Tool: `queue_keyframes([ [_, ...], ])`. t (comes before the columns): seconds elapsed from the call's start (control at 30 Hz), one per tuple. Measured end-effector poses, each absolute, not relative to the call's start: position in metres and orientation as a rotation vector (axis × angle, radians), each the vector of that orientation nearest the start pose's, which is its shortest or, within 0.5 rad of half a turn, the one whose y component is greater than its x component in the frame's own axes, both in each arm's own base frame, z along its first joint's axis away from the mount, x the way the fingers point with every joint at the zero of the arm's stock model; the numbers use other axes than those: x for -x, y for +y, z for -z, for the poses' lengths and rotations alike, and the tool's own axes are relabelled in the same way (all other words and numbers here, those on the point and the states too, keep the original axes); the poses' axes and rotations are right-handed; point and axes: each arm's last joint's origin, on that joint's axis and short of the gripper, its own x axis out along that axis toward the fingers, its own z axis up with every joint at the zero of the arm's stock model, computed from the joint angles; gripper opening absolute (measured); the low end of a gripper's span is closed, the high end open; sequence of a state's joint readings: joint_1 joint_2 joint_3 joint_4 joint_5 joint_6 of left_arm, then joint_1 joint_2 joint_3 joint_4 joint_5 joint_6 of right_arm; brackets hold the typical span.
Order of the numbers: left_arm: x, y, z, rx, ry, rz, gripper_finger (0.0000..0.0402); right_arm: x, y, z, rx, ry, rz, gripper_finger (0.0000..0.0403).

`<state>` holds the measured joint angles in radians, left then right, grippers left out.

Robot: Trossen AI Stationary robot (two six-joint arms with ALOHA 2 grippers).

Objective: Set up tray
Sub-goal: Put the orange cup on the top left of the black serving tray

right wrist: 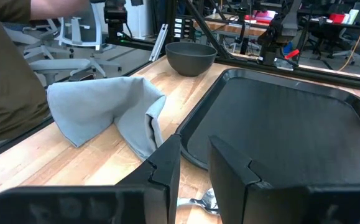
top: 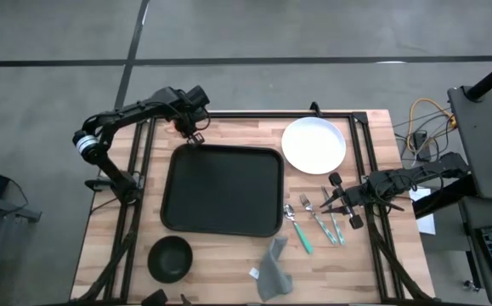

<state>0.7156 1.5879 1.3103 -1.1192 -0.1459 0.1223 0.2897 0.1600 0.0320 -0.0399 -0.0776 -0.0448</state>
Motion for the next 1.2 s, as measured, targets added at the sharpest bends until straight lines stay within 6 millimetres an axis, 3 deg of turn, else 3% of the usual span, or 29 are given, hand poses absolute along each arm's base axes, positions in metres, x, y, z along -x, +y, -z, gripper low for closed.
queue_keyframes([
  [0.2, -0.222, 0.182, -0.268, 0.384, 1.411, -0.486, 0.0000, -0.100, 0.032, -0.158, 0.062, 0.160, -0.370, 0.0068],
  [0.67, -0.243, 0.127, -0.246, 0.319, 1.544, -0.316, 0.0000, -0.100, 0.032, -0.158, 0.062, 0.159, -0.370, 0.0068],
  [1.2, -0.239, 0.122, -0.224, 0.318, 1.553, -0.318, 0.0000, -0.100, 0.032, -0.158, 0.062, 0.159, -0.370, 0.0068],
])
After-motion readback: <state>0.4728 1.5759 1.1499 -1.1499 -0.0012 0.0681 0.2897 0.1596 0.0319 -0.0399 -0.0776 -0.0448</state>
